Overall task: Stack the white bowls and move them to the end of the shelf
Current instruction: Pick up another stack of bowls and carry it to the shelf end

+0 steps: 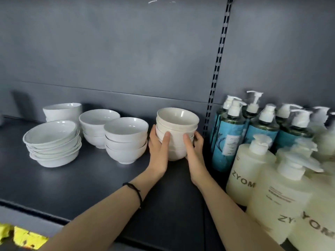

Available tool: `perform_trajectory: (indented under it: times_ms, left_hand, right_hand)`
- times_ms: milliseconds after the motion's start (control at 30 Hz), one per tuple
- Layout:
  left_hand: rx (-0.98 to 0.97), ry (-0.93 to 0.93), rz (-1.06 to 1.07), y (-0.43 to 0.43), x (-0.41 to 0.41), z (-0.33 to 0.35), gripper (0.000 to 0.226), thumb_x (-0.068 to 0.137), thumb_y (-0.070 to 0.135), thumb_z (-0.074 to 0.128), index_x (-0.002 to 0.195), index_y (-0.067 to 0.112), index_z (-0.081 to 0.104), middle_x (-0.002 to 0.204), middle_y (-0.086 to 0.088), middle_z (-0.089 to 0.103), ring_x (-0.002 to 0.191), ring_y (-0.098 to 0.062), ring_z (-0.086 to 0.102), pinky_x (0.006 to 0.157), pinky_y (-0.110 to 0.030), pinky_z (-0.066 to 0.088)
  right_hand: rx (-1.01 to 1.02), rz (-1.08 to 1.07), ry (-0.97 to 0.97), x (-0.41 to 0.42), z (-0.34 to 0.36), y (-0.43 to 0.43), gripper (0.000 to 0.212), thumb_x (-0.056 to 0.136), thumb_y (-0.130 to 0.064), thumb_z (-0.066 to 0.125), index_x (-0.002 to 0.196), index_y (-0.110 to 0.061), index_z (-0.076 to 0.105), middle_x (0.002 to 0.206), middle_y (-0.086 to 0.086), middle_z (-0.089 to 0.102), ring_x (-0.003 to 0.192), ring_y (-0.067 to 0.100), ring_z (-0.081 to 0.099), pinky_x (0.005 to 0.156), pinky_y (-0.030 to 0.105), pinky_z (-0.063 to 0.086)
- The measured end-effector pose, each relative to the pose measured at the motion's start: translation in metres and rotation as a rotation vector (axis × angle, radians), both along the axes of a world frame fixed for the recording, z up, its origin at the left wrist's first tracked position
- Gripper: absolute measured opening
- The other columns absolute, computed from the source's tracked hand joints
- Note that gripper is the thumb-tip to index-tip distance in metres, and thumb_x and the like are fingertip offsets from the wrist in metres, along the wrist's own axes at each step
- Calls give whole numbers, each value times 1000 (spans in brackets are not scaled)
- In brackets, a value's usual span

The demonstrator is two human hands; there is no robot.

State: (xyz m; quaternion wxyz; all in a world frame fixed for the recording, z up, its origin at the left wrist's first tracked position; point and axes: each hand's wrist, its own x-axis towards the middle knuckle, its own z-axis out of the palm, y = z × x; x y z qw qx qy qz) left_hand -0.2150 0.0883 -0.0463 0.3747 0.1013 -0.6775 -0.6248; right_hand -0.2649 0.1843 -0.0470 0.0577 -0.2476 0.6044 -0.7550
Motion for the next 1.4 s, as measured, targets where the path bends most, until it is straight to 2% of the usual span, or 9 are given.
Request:
perform_trajectory:
  times_ms: [100,233,333,433,533,633,800,1000,1400]
  left_hand:
    - [2,20,-14,-4,2,2,91,76,70,48,151,25,22,154,9,33,144,-11,28,120,-42,24]
    - [78,30,-93,-3,12,0,71,74,74,48,133,35,40,139,11,47,132,-7,43,116,-45,32]
    - [115,20,-27,3,15,1,59,68,74,46,113,37,44,117,9,52,116,-9,49,112,-45,36]
    - [54,23,5,7,17,4,76,65,78,45,121,27,43,116,11,51,118,-11,47,112,-43,36]
    - [-19,44,-1,4,16,-1,97,66,92,42,132,21,45,132,2,52,132,-19,42,113,-48,34]
    - [-41,89,-78,5,16,3,76,85,81,33,137,28,48,139,3,54,137,-22,41,114,-48,31]
    - [92,162,-205,1,12,9,65,90,69,36,131,25,58,130,1,65,128,-13,55,114,-44,36]
    - [171,229,-87,7,13,9,70,84,75,46,140,32,50,142,9,55,135,-8,47,116,-42,32]
    - [328,210,-83,20,67,52,58,76,72,46,111,32,70,114,2,74,113,-16,65,105,-45,46]
  right_hand:
    - [-33,-123,-28,-1,1,-6,75,62,-74,58,124,-38,38,138,0,45,125,17,50,105,44,46]
    - [-166,-256,-38,-5,4,-3,51,67,-73,49,97,-31,46,118,5,52,110,18,52,92,33,45]
    - [-258,-284,-18,-1,2,-1,50,79,-66,43,103,-23,50,110,-1,55,101,8,55,85,24,44]
    - [-282,-272,-1,2,4,2,61,82,-62,42,116,-13,52,109,-4,59,96,1,57,81,19,44]
    - [-264,-281,33,4,6,2,81,79,-66,39,134,-8,47,130,6,57,116,13,56,96,26,47]
    - [-251,-289,65,5,7,2,78,81,-66,37,137,-14,49,135,3,57,124,15,53,107,34,43]
    - [-242,-321,106,14,7,-3,69,86,-61,38,140,-20,48,136,-4,58,121,2,54,92,6,41]
    - [-266,-348,112,26,6,-5,77,80,-66,35,142,-23,47,135,-8,58,114,-14,52,83,-2,38]
    - [-316,-301,182,76,53,3,65,85,-62,38,139,-29,53,131,-18,61,122,-6,54,98,10,42]
